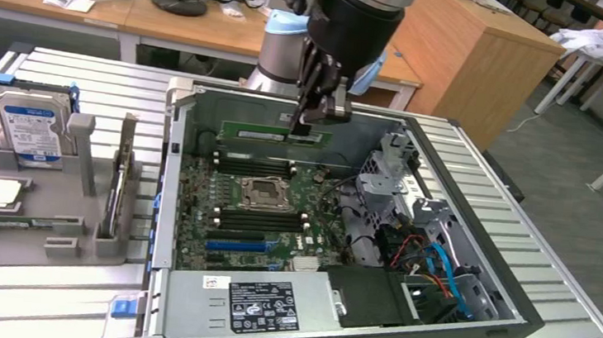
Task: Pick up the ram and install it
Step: 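Pick up the ram and move it above insertion slot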
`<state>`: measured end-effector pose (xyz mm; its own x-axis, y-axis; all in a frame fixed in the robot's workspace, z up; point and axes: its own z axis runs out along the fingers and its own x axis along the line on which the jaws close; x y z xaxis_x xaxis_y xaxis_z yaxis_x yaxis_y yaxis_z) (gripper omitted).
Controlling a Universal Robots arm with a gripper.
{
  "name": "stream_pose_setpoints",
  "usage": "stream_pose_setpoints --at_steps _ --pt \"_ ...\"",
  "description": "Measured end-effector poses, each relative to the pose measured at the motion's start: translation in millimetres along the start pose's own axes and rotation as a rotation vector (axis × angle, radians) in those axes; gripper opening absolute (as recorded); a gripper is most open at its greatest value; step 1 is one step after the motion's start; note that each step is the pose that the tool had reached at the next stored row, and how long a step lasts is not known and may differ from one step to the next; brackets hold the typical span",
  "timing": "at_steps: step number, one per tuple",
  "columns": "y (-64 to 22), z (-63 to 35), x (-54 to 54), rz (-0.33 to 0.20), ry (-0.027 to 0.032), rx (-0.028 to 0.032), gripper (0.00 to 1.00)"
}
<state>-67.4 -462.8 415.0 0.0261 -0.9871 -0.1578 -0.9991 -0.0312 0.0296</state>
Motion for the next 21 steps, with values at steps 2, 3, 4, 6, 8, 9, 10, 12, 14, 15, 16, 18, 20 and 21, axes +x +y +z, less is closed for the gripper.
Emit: stream_pose_setpoints --at_steps 2,3,4,6,8,9,10,12,14,15,16,18,20,21 --pt "-3.3 -0.1 0.1 0.0 0.0 0.0 0.11" --pt "-4.9 -0.1 0.1 0.0 0.0 0.0 0.11" --pt "-6.6 -0.2 0.2 0.0 0.0 0.0 0.11" --pt "-9.8 -0.3 0.3 0.0 0.0 0.0 0.11" --pt "-12.8 -0.4 0.4 0.0 0.0001 0.0 0.11" --pt "-14.2 -0.4 0.4 0.0 -0.0001 0.0001 0.11" --pt "-15.3 -0.4 0.5 0.0 0.0 0.0 0.11" --pt "-15.7 -0.5 0.4 0.0 0.0 0.0 0.11" --pt "-15.7 -0.5 0.4 0.0 0.0 0.0 0.11" --pt "-15.7 -0.5 0.4 0.0 0.0 0.0001 0.11" --pt "-15.7 -0.4 0.3 0.0 -0.0001 0.0001 0.11" --pt "-15.9 -0.2 -0.7 0.001 0.0 0.0002 0.11" --pt "-15.8 0.1 -1.7 0.008 0.002 0.0013 0.11" --pt "-15.8 0.1 -2.1 0.011 0.006 0.0016 0.11"
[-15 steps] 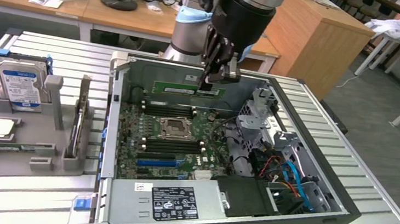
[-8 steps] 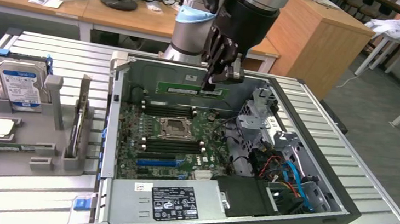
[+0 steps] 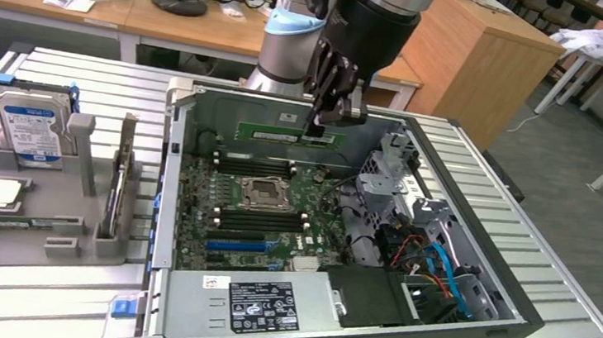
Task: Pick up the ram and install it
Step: 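Pick up the ram and move it above insertion slot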
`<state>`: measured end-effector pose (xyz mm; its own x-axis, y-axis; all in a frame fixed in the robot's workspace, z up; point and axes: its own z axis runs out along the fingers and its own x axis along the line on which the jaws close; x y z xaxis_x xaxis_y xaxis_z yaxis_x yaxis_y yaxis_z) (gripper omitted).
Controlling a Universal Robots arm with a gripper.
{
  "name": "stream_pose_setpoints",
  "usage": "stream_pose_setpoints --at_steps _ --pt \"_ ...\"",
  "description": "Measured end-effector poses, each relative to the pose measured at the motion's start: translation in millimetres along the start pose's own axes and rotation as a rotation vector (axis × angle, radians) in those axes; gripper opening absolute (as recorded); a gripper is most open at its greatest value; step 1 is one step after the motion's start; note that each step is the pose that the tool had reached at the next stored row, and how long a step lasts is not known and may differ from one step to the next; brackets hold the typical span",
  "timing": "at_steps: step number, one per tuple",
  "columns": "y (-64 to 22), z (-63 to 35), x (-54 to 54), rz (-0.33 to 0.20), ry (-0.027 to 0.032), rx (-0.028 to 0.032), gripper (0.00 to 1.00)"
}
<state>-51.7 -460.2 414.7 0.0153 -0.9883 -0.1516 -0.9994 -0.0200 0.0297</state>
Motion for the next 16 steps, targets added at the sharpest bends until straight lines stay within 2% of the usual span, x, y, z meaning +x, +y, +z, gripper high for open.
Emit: stream_pose_setpoints --at_steps 4,5,10,16 --pt "-0.1 0.6 -3.3 0.005 0.0238 0.0002 0.11" --pt "-0.1 0.8 -4.1 0.005 0.0279 0.0003 0.11" --pt "0.0 1.1 -5.2 0.005 0.0288 0.0003 0.11" --pt "-0.5 5.2 -14.9 0.005 0.0287 0.0002 0.11"
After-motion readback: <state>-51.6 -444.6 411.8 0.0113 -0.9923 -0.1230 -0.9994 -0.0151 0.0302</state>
